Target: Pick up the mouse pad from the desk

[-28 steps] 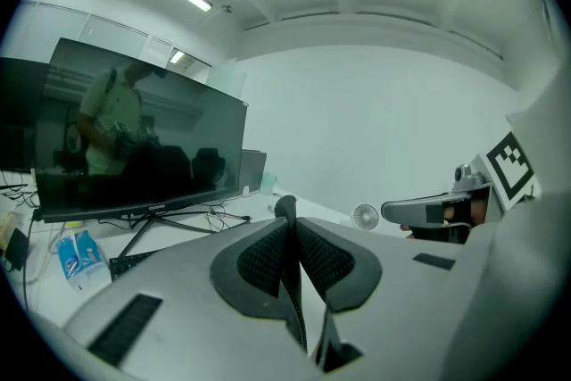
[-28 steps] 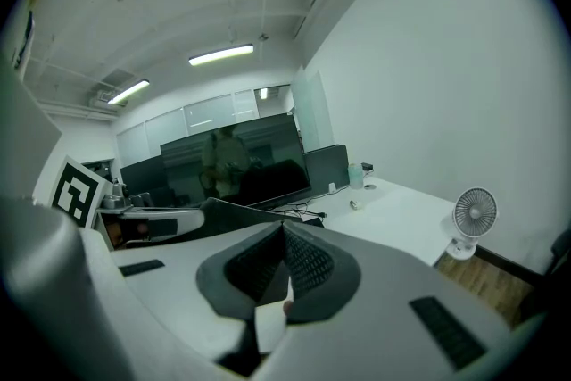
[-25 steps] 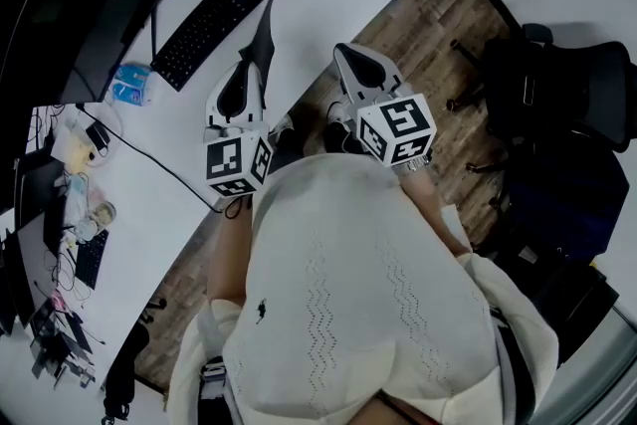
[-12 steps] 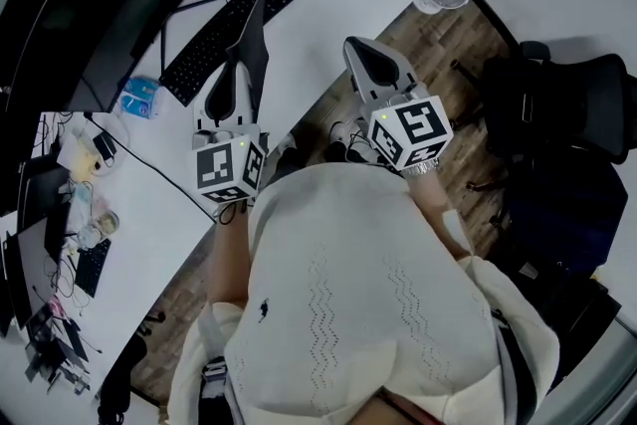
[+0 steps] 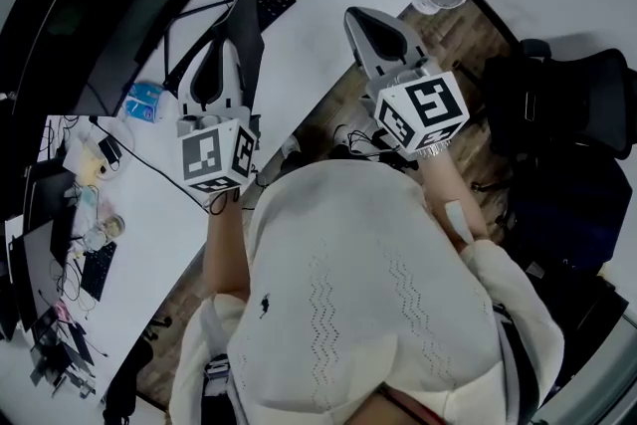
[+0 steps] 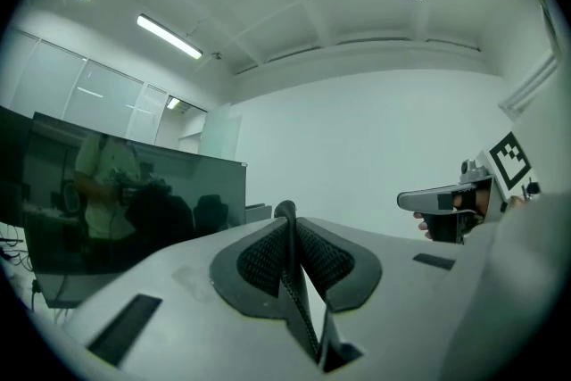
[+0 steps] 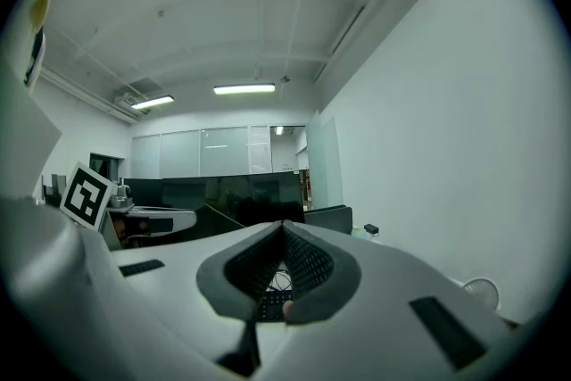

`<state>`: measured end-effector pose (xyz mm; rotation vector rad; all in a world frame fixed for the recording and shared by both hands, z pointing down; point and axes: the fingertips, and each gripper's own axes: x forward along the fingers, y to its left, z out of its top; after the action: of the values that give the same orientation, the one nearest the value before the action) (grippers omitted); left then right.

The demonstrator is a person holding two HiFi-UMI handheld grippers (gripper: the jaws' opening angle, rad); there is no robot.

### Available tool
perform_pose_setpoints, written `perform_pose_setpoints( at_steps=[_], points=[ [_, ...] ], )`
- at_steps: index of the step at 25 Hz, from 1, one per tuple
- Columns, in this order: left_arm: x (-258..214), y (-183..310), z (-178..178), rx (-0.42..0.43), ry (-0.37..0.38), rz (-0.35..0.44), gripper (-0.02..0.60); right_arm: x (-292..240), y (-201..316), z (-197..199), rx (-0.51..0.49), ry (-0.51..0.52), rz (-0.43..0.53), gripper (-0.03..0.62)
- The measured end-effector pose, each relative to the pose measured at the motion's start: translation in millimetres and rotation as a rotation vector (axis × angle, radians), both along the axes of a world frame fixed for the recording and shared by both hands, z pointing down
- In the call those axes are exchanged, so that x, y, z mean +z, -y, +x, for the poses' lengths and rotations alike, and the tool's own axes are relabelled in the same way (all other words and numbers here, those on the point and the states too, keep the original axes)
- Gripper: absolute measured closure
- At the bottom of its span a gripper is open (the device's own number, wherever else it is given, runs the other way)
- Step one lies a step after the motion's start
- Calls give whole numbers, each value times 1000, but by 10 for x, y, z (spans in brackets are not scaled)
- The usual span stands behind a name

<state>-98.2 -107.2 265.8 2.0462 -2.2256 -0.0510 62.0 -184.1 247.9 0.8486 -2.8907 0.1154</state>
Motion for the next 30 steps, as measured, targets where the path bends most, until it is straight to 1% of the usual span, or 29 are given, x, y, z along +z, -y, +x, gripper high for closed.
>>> perform_pose_setpoints(
  at_steps=[7, 13, 23, 30],
  points=[
    [-324, 59, -23, 18, 26, 41, 546, -299, 59, -6, -14, 17, 65, 592],
    [-512, 57, -39, 26, 43, 73, 546, -470, 93, 19, -10, 39, 96, 592],
    [-369, -9, 58, 37, 34, 50, 546, -523, 51, 49, -17, 45, 105, 592],
    [-363, -71, 65, 33, 33, 47, 546, -528, -15, 40, -28, 48, 103, 592]
  ],
)
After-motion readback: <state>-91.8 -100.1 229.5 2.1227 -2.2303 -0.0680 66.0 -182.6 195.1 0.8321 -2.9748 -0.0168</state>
